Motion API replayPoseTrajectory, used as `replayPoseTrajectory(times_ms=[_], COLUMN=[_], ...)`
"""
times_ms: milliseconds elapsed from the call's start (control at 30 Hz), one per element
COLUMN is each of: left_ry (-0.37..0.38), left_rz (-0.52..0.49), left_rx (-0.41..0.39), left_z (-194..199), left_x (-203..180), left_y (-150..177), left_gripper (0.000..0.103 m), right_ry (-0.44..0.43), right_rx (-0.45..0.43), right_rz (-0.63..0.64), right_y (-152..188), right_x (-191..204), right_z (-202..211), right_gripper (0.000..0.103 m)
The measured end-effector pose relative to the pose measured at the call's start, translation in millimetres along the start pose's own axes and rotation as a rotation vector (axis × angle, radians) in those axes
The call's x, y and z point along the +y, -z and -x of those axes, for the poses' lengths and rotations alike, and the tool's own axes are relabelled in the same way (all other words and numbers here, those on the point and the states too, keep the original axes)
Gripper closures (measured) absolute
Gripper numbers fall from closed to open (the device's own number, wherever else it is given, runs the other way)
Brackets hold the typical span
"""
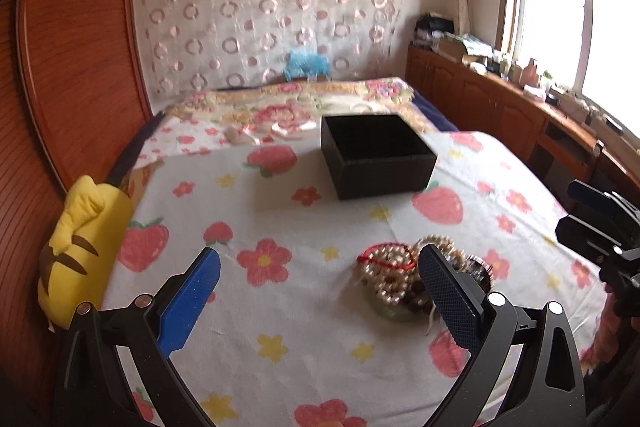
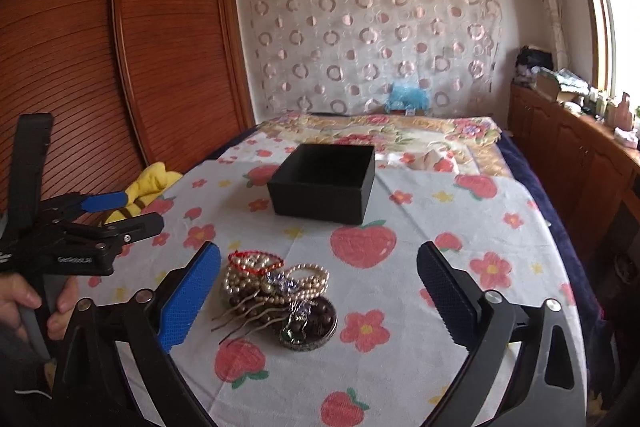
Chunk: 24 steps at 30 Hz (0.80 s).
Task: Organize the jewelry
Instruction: 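Reach the left tool into the jewelry pile and grasp the red bead bracelet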
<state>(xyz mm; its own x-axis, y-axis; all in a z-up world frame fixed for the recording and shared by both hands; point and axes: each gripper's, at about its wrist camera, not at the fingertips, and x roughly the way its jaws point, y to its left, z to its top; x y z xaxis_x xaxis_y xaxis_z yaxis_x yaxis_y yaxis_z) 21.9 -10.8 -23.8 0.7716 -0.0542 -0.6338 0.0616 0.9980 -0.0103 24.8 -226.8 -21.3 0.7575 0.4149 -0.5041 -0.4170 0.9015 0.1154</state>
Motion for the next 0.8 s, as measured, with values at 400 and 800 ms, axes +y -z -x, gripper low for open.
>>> replayPoseTrajectory(times_ms=[400,800], left_ry=[0.084,0.255], left_rz=[0.0,0.099], left_rx=[0.119,0.202], left_z=[-44,-95], left_x=[9,11], left_y=[14,-3], left_gripper=[0.007,0.019], right_ry=[-0.029,-0.058], right_rx=[0.1,0.168], right_rz=[0.032,0.051], right_y=[26,39], right_x=[3,8], right_z=[-23,-46], right_gripper=[0.016,0.02])
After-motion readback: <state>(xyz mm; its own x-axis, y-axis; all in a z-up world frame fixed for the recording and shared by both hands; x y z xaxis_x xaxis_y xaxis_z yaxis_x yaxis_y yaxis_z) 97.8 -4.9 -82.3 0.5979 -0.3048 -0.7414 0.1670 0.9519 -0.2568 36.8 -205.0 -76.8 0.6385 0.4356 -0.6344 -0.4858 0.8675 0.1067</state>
